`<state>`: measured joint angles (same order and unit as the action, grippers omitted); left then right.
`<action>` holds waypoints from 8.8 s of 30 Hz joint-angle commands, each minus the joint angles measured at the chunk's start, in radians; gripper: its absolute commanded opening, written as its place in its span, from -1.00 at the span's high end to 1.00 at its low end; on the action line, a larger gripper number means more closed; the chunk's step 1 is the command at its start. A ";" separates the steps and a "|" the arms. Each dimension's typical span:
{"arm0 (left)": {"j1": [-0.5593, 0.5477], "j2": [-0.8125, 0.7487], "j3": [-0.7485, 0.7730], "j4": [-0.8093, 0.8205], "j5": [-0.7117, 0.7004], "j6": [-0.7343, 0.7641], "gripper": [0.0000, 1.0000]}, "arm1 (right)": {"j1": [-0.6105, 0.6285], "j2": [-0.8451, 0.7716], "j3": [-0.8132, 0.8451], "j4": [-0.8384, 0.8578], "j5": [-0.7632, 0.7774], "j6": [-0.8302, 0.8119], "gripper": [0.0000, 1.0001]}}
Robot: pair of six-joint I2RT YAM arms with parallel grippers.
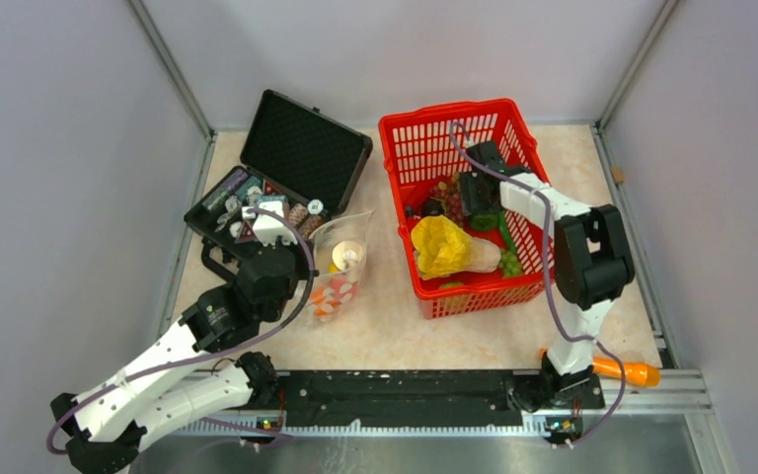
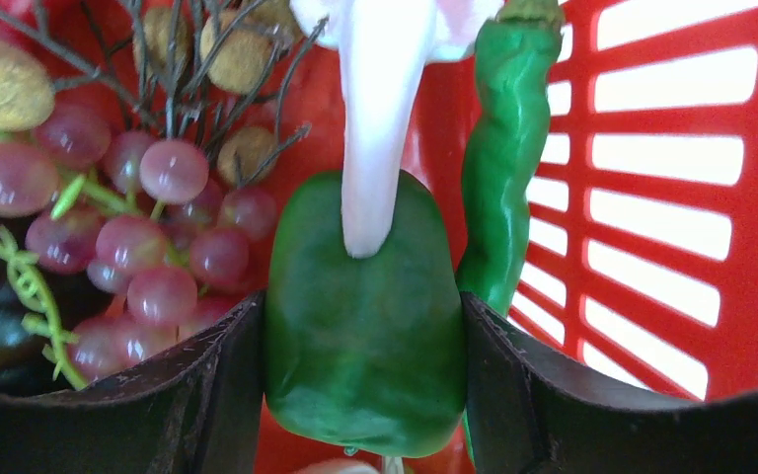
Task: Place the food in the zip-top bag and seal the zipper
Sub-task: Pick up the fake vegetable from the bin, then place the fake vegetable in the zipper food storage bag, then adjust the fake vegetable in the bin, then pick up the fake fruit from the bin.
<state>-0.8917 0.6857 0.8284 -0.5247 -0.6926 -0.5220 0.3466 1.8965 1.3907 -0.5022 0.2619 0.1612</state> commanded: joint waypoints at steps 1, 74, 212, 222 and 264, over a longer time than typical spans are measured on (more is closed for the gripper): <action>0.004 0.011 0.004 0.032 -0.005 -0.004 0.78 | 0.007 -0.178 -0.057 0.071 -0.055 0.023 0.28; 0.013 0.032 0.027 0.055 -0.014 0.009 0.79 | 0.539 -0.449 -0.207 0.571 -0.833 -0.118 0.03; 0.159 0.116 0.061 0.029 0.236 0.082 1.00 | 0.012 -0.443 -0.133 0.066 -0.468 0.000 -0.44; 0.160 0.126 0.061 0.038 0.258 0.079 1.00 | 0.020 -0.269 -0.088 0.006 -0.554 0.008 -0.40; 0.163 0.101 0.048 0.040 0.239 0.077 0.97 | 0.100 -0.506 -0.253 0.239 -0.325 0.024 1.00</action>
<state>-0.7338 0.7979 0.8639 -0.5308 -0.4423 -0.4442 0.4484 1.4651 1.1645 -0.3614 -0.1001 0.1539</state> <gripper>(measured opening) 0.016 0.030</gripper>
